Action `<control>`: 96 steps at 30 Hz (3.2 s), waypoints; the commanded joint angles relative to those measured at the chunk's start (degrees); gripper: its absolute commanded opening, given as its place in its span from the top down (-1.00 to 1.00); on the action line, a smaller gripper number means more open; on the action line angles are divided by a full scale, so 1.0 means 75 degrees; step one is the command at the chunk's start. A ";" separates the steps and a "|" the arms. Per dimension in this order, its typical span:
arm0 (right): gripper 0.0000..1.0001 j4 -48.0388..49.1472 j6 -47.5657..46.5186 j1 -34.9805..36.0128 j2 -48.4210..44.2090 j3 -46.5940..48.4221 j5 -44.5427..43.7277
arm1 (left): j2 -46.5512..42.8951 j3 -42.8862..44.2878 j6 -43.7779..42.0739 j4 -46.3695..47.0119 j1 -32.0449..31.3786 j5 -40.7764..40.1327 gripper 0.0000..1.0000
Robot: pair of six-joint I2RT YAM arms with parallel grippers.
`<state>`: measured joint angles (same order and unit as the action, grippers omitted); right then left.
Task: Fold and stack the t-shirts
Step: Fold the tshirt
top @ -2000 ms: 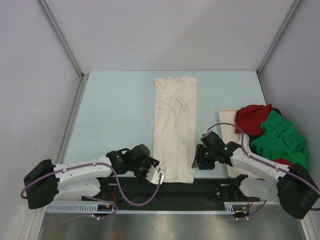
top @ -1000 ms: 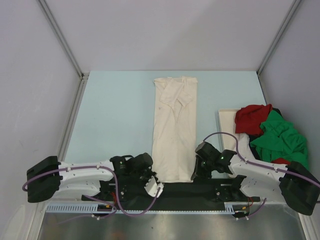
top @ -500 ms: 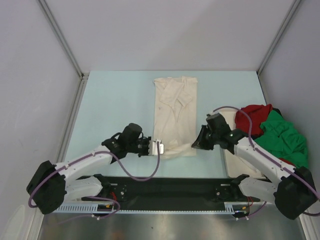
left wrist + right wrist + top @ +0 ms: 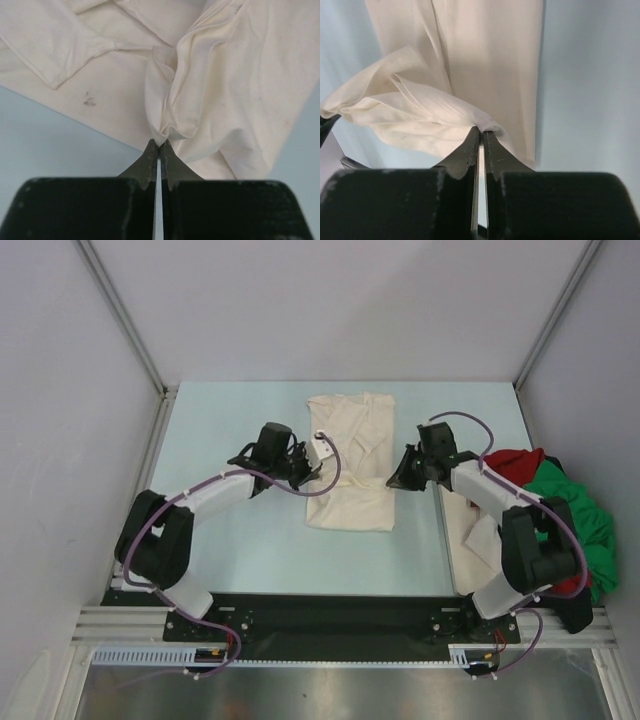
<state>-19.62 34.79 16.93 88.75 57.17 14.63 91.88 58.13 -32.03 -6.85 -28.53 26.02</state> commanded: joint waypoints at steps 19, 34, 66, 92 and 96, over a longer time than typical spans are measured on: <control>1.00 0.0682 -0.0454 -0.0745 0.2160 0.2082 0.0907 | 0.1790 0.2551 0.1013 -0.1195 0.0406 -0.0717 0.99; 1.00 -0.0524 0.0622 0.1360 -0.3171 -0.2147 0.0008 | -0.2462 -0.0952 -0.0920 -0.3925 -0.0179 0.1288 0.99; 1.00 0.0295 0.0202 0.0029 -0.1710 -0.0534 0.0028 | -0.0627 0.1679 -0.1178 -0.1899 -0.0860 0.0198 1.00; 1.00 0.1514 0.0237 -0.0558 0.1676 0.1412 0.0170 | 0.2269 0.3194 -0.0253 -0.1536 0.0535 -0.0317 0.99; 0.91 0.1643 0.0330 -0.0640 0.2123 0.1635 0.0182 | 0.2609 0.3452 -0.0159 -0.1501 0.0675 -0.0387 0.98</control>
<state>-10.28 37.30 12.97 102.54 66.37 16.99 110.43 80.84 -34.72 -20.27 -24.64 23.92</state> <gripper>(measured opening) 0.063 0.014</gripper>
